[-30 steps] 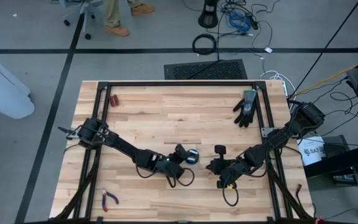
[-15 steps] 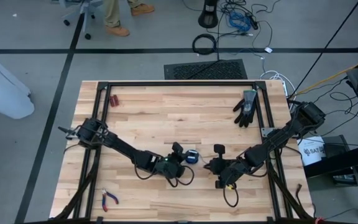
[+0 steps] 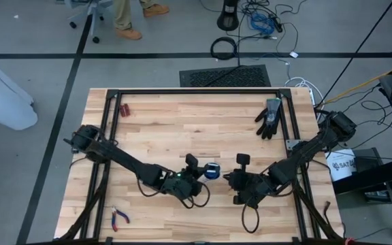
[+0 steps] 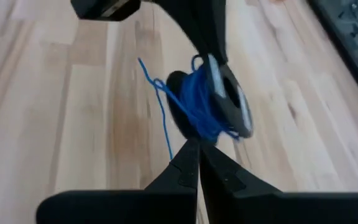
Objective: Coil cords
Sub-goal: Uncoil the blue wire from the spool
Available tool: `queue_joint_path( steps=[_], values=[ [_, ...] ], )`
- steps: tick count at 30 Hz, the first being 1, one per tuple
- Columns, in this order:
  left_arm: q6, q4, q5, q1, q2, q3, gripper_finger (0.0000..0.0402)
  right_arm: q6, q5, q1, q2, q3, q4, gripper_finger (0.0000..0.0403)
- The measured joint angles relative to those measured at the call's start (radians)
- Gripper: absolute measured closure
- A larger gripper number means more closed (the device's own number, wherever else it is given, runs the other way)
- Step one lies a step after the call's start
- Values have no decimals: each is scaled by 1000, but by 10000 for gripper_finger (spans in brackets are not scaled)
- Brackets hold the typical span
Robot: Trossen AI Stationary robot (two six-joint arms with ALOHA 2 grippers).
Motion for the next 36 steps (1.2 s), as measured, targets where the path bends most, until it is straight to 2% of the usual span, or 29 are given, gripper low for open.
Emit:
queue_joint_path(
  steps=[5,8,11,13,16,19,24,28,36],
  values=[
    [-176,-255,-4,1,-37,106,398,-23,-8,23,0,87,-102,403],
    [-227,-283,-26,7,-42,169,398,19,-11,23,0,173,-230,403],
    [-265,-300,-39,22,-42,228,398,42,-5,22,0,255,-277,403],
    [-295,-303,-43,33,-42,260,398,34,11,24,0,284,-268,403],
    [-345,-334,-63,45,-53,298,398,54,105,43,4,282,-208,403],
    [-393,-354,-96,46,-76,328,398,65,175,67,26,229,-85,403],
    [-467,-405,-107,36,-136,343,399,52,201,80,39,133,56,400],
    [-523,-448,-108,17,-171,343,399,-28,200,73,46,77,125,364],
    [-535,-450,-126,-13,-171,343,399,-109,199,25,71,60,272,236]
  ],
)
